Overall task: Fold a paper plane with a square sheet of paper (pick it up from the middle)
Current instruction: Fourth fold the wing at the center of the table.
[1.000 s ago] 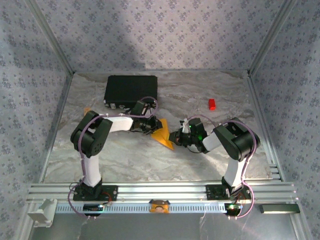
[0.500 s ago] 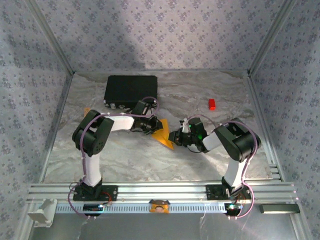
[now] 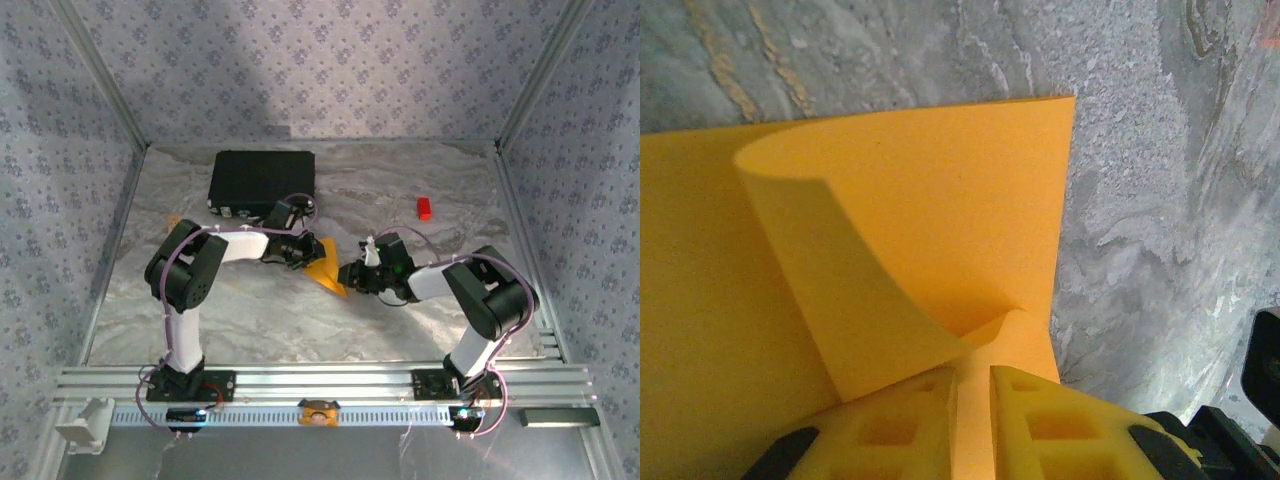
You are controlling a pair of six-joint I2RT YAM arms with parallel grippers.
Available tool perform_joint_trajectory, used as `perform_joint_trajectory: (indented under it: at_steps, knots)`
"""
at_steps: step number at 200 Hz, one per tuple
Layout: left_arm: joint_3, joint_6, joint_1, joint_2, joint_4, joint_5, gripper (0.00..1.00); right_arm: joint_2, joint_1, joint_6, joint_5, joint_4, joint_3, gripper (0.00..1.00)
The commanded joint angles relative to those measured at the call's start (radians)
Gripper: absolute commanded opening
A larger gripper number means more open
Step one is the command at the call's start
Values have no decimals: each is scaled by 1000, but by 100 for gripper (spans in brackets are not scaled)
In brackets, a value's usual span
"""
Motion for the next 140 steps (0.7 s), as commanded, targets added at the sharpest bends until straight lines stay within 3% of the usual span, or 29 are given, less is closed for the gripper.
perform_joint_trajectory:
  at_steps: [1, 64, 99, 140]
  knots:
    - [11, 22, -7, 26, -50, -2, 16, 8, 6, -52, 35, -182, -16, 25]
    - [6, 24, -7, 26, -54, -4, 16, 4, 8, -51, -14, -189, -38, 15]
    - [4, 24, -7, 26, -54, -3, 16, -33, 10, -73, 1, -266, -28, 21]
    - [1, 23, -7, 26, -54, -3, 16, -21, 10, -89, -11, -290, -28, 17]
